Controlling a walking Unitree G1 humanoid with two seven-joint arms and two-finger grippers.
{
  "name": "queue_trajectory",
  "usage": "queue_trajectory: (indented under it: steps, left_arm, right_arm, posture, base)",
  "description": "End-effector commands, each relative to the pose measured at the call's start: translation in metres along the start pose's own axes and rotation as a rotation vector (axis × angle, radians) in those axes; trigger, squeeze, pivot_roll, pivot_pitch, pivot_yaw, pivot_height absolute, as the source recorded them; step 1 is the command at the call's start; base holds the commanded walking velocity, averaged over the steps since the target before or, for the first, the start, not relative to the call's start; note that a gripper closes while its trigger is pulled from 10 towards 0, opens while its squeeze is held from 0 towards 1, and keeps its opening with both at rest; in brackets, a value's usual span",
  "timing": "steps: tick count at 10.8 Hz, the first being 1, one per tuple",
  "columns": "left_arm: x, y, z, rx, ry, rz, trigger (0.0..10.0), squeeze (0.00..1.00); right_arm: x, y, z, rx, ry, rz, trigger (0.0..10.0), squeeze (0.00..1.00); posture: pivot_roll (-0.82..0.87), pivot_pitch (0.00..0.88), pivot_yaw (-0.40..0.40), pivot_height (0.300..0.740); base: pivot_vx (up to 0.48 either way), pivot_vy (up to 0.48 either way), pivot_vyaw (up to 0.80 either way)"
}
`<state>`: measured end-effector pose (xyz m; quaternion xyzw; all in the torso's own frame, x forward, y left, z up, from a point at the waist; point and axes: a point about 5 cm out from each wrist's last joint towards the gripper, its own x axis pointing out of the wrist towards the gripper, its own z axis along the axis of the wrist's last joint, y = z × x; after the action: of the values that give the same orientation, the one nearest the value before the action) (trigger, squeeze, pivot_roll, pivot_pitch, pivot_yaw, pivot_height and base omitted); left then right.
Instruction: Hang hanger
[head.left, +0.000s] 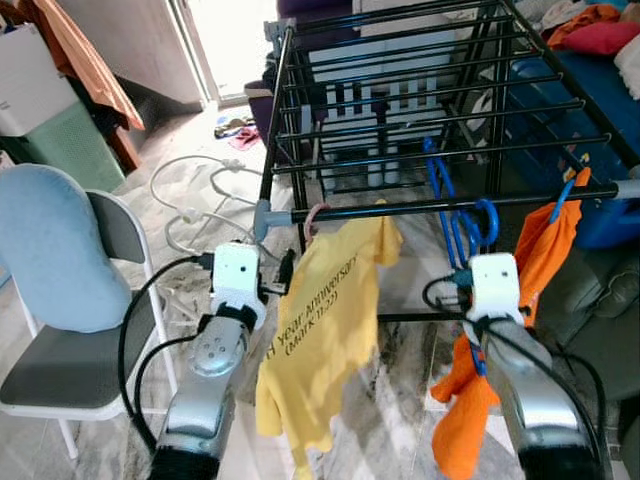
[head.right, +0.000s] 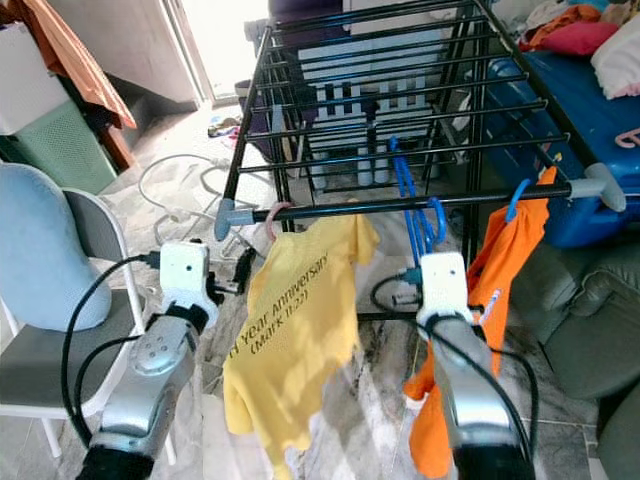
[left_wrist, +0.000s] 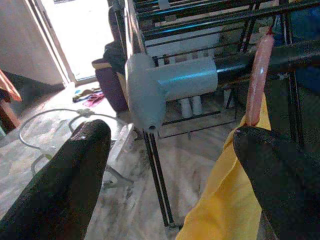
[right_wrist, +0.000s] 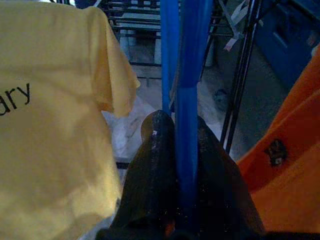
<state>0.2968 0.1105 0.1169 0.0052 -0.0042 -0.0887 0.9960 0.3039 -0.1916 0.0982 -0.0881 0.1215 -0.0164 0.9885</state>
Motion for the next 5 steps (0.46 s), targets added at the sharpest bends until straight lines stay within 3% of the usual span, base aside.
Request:
queue_trajectory:
  steps: [1, 5]
  left_arm:
    - [0.002, 0.004, 0.000, 0.006, 0.003, 0.002, 10.0, 0.00]
    - [0.005, 0.000, 0.000, -0.014, 0.006, -0.030, 10.0, 0.00]
  right_arm:
    - [0.006, 0.003, 0.027, 0.007, -0.099, 0.015, 10.0, 0.00]
    - [0.028, 0.005, 0.042, 0.026, -0.074, 0.016, 10.0, 0.00]
  posture:
    - [-0.27, 0.000, 0.153, 0.740]
    - [-0.27, 0.000, 0.176, 0.740]
  base:
    - [0.000, 0.000, 0.00]
    - [0.000, 0.000, 0.00]
